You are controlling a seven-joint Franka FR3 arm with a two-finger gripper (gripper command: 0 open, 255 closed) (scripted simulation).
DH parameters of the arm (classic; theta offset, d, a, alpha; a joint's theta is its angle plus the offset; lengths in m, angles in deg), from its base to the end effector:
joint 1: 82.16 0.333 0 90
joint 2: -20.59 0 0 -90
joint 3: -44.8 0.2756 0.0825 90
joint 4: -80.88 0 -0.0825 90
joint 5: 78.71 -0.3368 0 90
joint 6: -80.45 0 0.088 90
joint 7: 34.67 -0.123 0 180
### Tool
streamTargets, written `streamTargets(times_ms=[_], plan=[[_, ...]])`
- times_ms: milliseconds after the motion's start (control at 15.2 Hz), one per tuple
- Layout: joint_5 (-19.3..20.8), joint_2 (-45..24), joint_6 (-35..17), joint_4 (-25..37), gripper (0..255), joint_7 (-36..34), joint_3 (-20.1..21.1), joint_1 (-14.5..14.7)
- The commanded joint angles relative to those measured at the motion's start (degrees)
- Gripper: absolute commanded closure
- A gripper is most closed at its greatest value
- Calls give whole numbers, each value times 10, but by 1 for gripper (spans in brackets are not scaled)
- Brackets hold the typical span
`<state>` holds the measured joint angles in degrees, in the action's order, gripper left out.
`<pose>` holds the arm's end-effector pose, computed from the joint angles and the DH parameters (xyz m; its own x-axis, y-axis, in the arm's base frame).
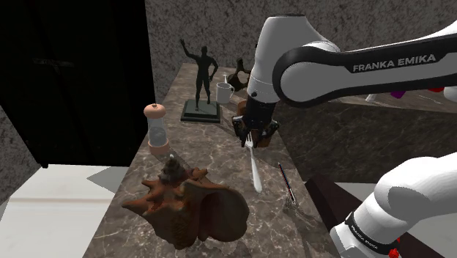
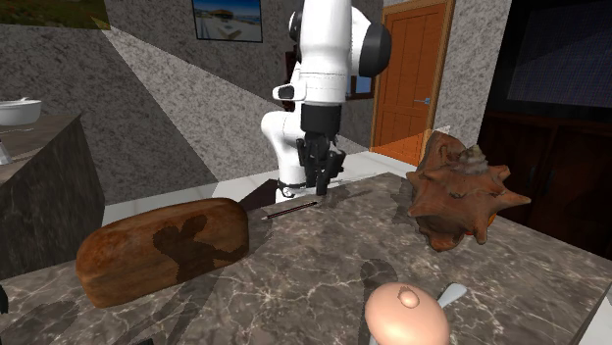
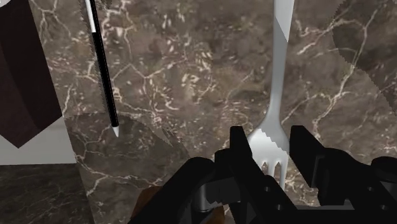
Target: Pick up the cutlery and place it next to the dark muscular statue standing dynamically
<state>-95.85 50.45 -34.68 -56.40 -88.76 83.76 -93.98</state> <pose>0.3442 0.2081 0.4319 0.7914 -0.6077 0.0658 -0.6079 -0.7938 -0.0194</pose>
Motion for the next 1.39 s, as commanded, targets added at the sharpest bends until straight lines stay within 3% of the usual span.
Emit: streamTargets(times_ms=[0, 1320], plan=[[1, 4, 17, 12, 255, 0, -5, 0], [24, 13, 170, 156, 255, -1, -43, -8]])
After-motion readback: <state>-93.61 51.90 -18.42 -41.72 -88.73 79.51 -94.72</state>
